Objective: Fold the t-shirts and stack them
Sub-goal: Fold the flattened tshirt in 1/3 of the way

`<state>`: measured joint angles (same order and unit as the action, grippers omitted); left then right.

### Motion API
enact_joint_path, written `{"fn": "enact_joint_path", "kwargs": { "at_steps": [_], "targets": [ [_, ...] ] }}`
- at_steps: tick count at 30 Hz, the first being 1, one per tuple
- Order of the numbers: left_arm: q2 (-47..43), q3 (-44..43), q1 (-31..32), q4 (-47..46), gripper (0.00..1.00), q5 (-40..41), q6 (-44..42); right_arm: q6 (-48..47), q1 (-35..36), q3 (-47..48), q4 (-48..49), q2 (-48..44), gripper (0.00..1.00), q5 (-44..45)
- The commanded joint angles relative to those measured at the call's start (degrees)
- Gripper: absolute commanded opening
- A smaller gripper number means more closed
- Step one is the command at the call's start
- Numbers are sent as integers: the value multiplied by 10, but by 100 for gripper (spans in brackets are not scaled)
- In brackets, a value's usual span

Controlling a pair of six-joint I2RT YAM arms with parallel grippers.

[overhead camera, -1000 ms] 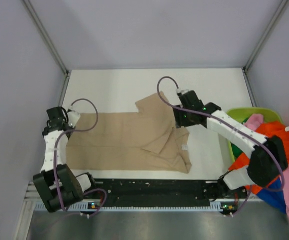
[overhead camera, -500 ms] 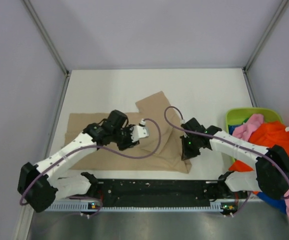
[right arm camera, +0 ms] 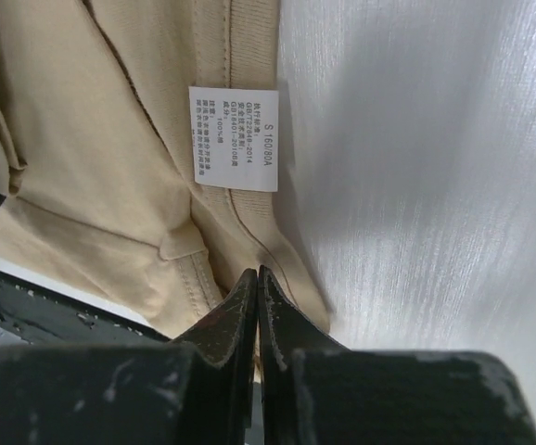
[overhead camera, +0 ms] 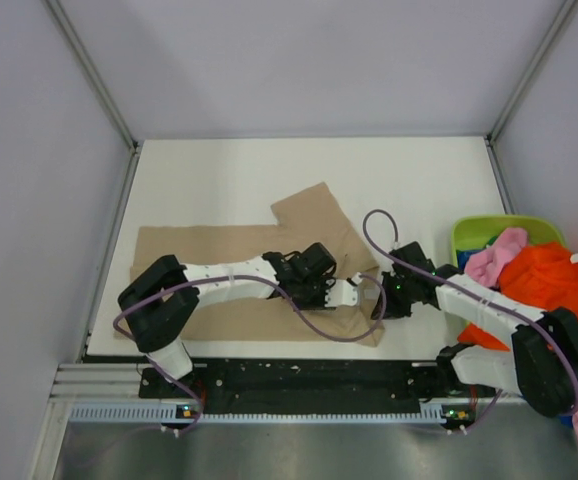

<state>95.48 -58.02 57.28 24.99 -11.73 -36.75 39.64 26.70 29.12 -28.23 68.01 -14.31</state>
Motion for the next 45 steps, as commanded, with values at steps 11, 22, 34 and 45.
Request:
{"fn": "enact_joint_path", "kwargs": {
  "at_steps": [11, 22, 34, 45],
  "targets": [
    [44, -47, -2, -28, 0, 112, 23, -31, 44, 61, 6, -11, 0, -52],
    [23, -42, -94, -93, 0, 147, 116, 10, 42, -6, 73, 43, 0, -49],
    [29, -66, -179, -56, 42, 255, 156, -12, 7, 30, -37, -25, 8, 45],
    [-202, 54, -300, 134, 53, 241, 29, -37, 5, 114, -121, -21, 60, 100]
  ]
}}
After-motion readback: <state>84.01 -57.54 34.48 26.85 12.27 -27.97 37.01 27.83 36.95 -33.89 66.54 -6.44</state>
